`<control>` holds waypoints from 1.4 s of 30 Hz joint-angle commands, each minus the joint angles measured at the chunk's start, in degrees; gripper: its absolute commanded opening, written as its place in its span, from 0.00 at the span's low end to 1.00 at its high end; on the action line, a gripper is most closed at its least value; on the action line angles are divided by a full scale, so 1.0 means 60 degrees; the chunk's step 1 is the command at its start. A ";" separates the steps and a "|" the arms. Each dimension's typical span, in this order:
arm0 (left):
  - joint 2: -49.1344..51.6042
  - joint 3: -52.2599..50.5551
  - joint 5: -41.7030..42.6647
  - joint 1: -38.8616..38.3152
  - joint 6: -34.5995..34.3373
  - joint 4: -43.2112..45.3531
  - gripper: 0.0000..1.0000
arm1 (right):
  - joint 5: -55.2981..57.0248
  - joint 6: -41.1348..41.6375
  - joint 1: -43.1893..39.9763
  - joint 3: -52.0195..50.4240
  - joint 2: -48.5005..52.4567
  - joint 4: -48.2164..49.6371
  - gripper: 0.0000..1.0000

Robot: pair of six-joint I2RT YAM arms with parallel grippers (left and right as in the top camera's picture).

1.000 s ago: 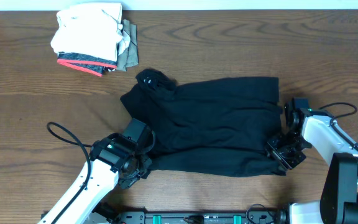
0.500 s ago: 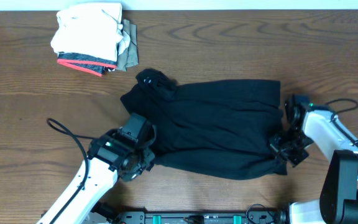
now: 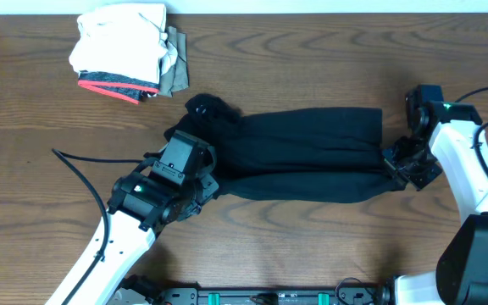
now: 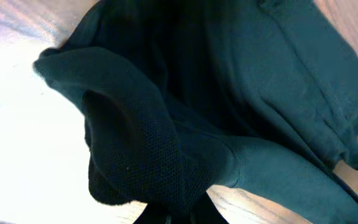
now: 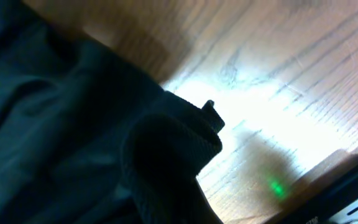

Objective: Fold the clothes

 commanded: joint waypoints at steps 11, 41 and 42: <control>0.0051 0.0357 0.0000 0.0051 0.0131 -0.0455 0.06 | 0.0674 -0.1300 -0.0627 0.1242 0.0015 -0.1377 0.06; 0.0055 0.0357 0.0102 -0.0543 0.0612 -0.0871 0.06 | 0.0386 -0.1610 -0.1428 -0.0492 0.0015 -0.1577 0.38; 0.0055 0.0357 0.0102 -0.0543 0.0845 -0.0809 0.06 | 0.0084 -0.1792 -0.1428 -0.0594 0.0015 -0.1319 0.37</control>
